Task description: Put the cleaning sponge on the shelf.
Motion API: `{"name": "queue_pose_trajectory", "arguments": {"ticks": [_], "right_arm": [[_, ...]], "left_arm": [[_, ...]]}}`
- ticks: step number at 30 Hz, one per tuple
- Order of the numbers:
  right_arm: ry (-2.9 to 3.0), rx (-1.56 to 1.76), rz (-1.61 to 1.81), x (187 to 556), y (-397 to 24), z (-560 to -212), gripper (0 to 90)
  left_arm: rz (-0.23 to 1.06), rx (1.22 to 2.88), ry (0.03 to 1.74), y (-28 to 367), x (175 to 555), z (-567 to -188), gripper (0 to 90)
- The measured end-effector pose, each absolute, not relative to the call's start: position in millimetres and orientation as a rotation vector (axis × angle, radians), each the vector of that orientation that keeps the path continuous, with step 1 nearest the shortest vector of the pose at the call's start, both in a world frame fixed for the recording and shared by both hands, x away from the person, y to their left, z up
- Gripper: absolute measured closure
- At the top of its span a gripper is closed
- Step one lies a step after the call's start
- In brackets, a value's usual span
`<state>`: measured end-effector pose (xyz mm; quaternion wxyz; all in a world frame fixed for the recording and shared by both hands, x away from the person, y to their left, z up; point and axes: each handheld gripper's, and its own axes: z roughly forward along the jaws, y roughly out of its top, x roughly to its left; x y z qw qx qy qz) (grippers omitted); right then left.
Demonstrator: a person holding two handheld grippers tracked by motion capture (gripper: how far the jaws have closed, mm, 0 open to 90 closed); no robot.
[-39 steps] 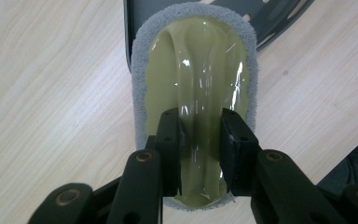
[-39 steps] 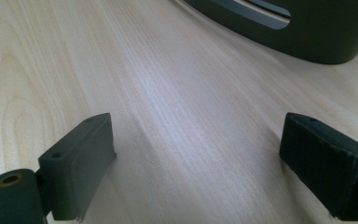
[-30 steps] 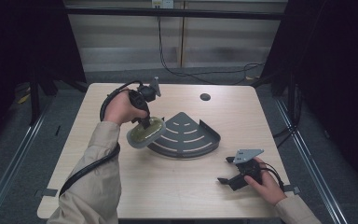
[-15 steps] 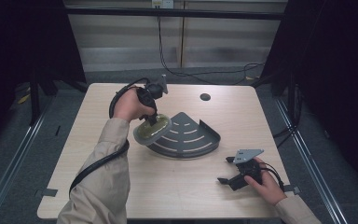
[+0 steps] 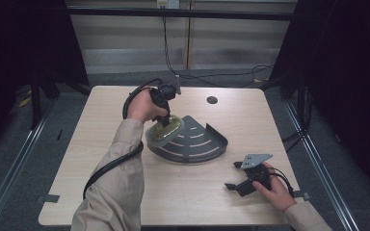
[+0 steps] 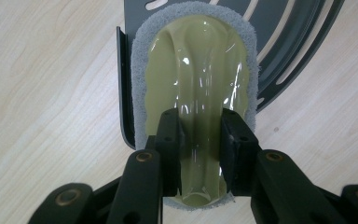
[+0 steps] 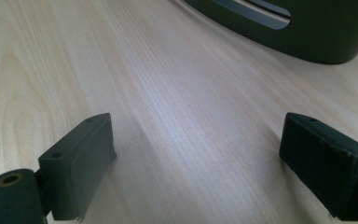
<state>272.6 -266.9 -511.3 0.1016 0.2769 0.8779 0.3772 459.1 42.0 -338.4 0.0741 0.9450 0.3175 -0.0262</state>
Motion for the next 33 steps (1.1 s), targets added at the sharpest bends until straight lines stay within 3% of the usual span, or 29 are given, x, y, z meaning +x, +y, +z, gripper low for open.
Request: {"name": "queue_pose_trajectory", "arguments": {"ticks": [33], "right_arm": [[2.595,0.813,1.115,272.8,-267.0,-511.3,9.6]], "left_arm": [[-0.079,2.824,0.966,21.2,471.5,-360.7,71.4]]}}
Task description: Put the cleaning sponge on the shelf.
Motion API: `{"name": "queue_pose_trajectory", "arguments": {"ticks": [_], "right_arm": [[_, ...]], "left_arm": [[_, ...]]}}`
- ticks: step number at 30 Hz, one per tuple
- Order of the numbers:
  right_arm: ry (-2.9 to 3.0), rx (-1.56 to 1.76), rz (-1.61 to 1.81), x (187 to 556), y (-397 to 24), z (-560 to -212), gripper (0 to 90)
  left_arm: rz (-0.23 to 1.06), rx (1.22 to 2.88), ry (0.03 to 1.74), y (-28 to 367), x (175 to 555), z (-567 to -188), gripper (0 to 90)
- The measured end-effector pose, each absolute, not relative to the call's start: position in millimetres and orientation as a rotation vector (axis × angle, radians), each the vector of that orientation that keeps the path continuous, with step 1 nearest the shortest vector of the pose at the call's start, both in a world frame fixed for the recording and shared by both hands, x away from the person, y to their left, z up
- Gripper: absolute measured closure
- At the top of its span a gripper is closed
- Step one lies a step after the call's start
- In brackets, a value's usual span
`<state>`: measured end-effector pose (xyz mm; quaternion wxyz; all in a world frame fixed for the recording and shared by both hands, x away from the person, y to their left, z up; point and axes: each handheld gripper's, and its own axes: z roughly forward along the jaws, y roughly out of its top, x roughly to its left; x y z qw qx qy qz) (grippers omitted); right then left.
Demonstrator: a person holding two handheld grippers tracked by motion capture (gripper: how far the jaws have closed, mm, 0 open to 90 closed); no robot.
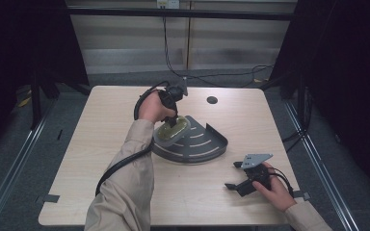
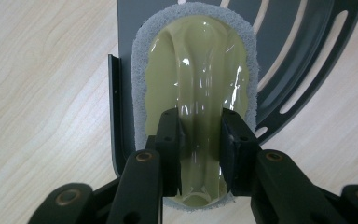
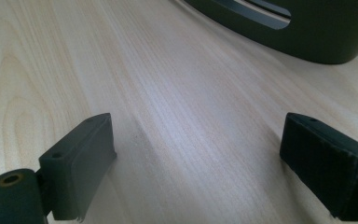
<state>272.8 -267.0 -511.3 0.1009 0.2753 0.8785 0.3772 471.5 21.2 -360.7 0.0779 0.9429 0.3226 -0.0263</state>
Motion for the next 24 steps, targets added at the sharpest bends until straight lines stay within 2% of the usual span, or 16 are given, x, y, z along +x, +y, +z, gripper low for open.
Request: {"name": "queue_pose_trajectory", "arguments": {"ticks": [24], "right_arm": [[2.594,0.815,1.117,272.7,-266.9,-511.4,9.6]], "left_arm": [[-0.091,2.801,1.029,21.1,480.3,-396.2,71.3]]}}
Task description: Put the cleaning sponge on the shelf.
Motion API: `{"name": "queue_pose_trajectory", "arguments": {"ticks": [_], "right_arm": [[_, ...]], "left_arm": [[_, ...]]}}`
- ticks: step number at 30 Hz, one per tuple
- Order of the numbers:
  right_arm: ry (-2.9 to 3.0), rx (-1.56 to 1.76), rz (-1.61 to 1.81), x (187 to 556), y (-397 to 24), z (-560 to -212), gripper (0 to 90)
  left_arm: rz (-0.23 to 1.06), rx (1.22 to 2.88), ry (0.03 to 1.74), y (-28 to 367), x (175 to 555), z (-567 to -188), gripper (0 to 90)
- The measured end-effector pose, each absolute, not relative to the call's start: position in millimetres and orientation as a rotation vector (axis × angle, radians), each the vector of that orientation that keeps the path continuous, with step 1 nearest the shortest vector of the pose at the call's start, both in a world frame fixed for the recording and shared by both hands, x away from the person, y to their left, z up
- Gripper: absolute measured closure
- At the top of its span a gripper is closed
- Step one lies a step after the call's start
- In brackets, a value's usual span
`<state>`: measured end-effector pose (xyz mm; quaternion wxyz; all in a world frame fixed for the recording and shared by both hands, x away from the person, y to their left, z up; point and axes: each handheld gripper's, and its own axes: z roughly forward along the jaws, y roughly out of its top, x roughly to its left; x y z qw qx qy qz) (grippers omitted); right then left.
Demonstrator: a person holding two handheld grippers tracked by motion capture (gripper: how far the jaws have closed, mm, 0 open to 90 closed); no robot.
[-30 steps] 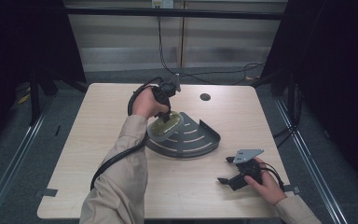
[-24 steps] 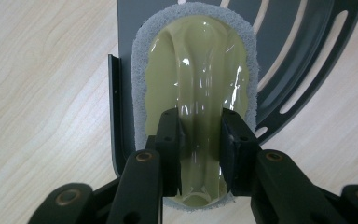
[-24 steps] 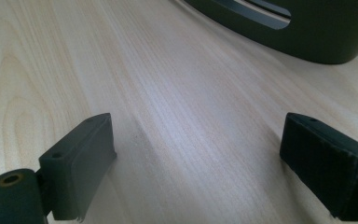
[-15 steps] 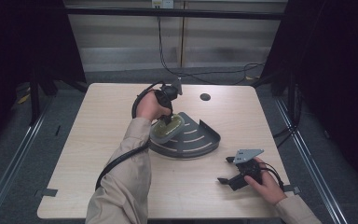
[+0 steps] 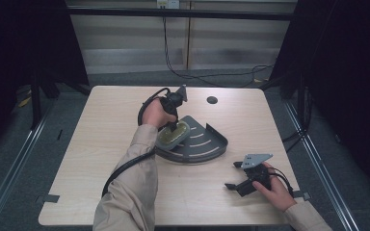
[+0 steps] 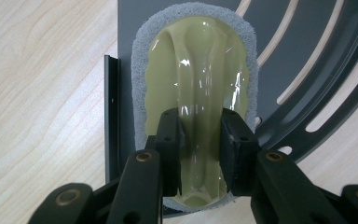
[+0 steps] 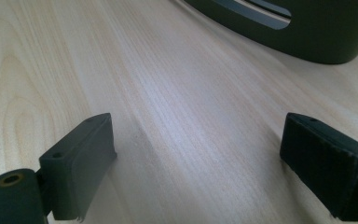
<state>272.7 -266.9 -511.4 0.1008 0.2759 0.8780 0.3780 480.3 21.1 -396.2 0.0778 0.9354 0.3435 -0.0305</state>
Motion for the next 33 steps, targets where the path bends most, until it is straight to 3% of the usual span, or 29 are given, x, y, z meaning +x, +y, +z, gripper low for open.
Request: {"name": "queue_pose_trajectory", "arguments": {"ticks": [33], "right_arm": [[2.594,0.816,1.117,272.7,-266.9,-511.4,9.6]], "left_arm": [[-0.089,2.778,1.076,34.7,481.4,-416.1,71.2]]}}
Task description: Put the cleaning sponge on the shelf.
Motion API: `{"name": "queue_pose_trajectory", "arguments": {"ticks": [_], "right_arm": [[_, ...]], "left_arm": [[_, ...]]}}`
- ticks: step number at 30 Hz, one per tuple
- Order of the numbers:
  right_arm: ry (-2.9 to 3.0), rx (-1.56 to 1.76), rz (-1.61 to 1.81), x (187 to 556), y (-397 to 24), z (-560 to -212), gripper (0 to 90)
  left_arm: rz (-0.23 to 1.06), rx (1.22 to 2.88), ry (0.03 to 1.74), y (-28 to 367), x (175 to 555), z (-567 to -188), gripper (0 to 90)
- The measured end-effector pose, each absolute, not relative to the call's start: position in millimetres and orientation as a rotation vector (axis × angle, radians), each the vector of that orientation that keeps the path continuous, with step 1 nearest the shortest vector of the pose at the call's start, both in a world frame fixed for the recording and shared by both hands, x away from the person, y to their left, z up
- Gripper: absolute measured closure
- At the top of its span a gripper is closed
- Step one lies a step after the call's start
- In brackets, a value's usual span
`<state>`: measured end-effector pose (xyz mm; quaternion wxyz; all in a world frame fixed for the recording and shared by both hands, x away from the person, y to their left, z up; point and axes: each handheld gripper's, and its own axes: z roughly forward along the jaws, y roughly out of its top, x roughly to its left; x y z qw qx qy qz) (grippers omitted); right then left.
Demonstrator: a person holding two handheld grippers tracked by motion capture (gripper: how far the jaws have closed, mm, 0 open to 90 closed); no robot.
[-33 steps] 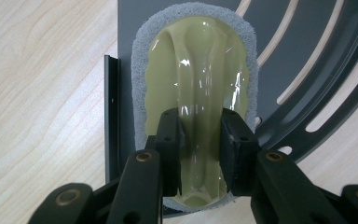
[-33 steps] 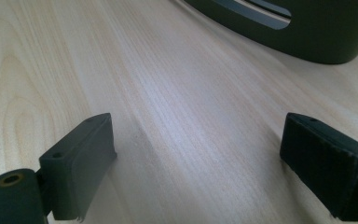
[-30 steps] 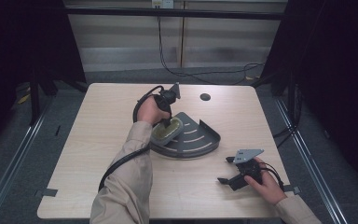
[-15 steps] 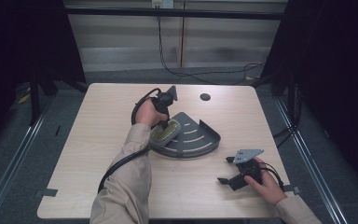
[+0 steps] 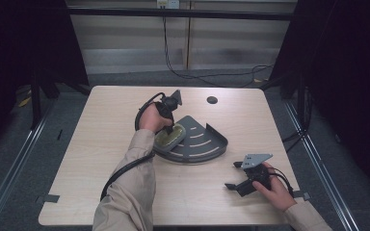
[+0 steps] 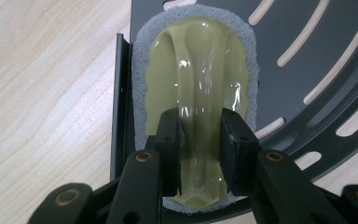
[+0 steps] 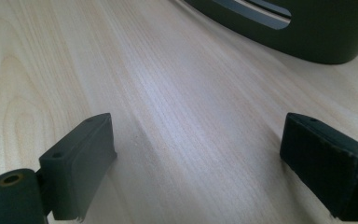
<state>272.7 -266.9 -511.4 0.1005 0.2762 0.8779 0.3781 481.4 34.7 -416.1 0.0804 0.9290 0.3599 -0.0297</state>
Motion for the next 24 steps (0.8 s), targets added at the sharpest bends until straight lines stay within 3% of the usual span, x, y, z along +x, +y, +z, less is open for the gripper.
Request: {"name": "queue_pose_trajectory", "arguments": {"ticks": [24], "right_arm": [[2.594,0.816,1.118,272.7,-266.9,-511.4,9.6]], "left_arm": [[-0.083,2.767,1.084,39.2,479.3,-422.3,71.0]]}}
